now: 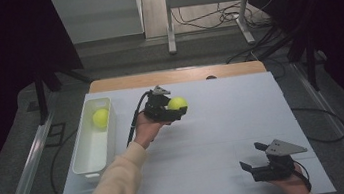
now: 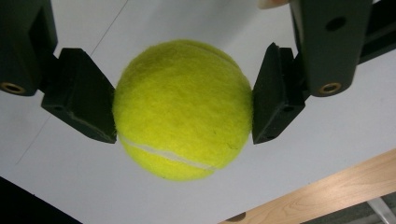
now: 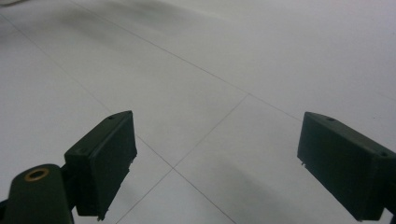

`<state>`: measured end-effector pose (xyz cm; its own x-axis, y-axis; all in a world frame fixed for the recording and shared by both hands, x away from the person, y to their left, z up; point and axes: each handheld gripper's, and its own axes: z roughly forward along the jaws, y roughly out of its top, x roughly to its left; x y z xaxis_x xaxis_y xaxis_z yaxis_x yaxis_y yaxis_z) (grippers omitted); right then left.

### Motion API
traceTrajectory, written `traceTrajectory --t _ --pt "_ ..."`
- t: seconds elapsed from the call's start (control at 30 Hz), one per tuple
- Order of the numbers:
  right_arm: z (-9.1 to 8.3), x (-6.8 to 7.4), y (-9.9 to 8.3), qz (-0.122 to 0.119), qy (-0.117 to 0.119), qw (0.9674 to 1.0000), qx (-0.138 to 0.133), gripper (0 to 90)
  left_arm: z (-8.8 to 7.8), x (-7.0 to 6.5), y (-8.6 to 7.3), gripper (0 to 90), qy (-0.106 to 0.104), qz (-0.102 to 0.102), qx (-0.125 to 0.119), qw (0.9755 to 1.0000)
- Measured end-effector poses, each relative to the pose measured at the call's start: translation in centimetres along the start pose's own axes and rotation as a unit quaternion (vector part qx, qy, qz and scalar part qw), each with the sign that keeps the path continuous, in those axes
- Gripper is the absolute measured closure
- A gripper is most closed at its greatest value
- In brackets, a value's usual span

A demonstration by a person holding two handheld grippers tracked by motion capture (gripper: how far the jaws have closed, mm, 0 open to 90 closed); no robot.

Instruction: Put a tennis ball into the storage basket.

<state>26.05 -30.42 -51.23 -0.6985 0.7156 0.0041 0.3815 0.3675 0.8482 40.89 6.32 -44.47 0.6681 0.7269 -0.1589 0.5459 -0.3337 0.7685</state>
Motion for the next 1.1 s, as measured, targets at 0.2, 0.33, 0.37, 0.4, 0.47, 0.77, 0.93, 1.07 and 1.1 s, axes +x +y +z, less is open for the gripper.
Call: traceTrajectory --t 0.2,0.33,0.37,0.4,0.47,0.77,0.93,1.07,1.1 --pt "0.0 0.0 0.0 -0.002 -0.001 1.0 0.001 12.1 -0.5 0.0 -0.2 27.0 0.005 -0.001 -0.005 1.0" --pt "0.0 0.0 0.0 -0.002 -0.001 1.0 0.002 12.2 -0.9 0.0 -0.4 27.0 0.004 0.001 -0.007 1.0" --pt "0.0 0.0 0.0 -0.002 -0.002 1.0 0.002 12.2 -1.0 0.0 -0.4 26.9 0.003 0.001 -0.008 1.0" --pt "0.0 0.0 0.0 -0.001 -0.002 1.0 0.003 12.2 -1.2 0.0 -0.5 26.9 0.003 0.002 -0.008 1.0" --pt "0.1 0.0 0.0 -0.001 0.0 1.0 0.002 12.2 -1.4 0.0 -0.6 27.0 0.003 0.002 -0.009 1.0" --pt "0.2 -0.1 0.1 -0.001 -0.001 1.0 0.002 12.2 -2.4 -0.1 -1.1 26.9 0.003 0.003 -0.011 0.9999" --pt "0.3 -0.1 0.1 -0.003 0.0 1.0 0.003 12.2 -3.1 0.0 -1.8 26.9 0.001 0.003 -0.012 0.9999" --pt "0.3 -0.1 0.2 -0.004 0.002 1.0 0.002 12.2 -3.5 0.2 -2.2 26.9 0.003 0.001 -0.011 0.9999" --pt "0.3 -0.1 0.2 -0.004 0.002 1.0 0.001 12.2 -3.7 0.3 -2.3 26.9 0.004 0.001 -0.011 0.9999"
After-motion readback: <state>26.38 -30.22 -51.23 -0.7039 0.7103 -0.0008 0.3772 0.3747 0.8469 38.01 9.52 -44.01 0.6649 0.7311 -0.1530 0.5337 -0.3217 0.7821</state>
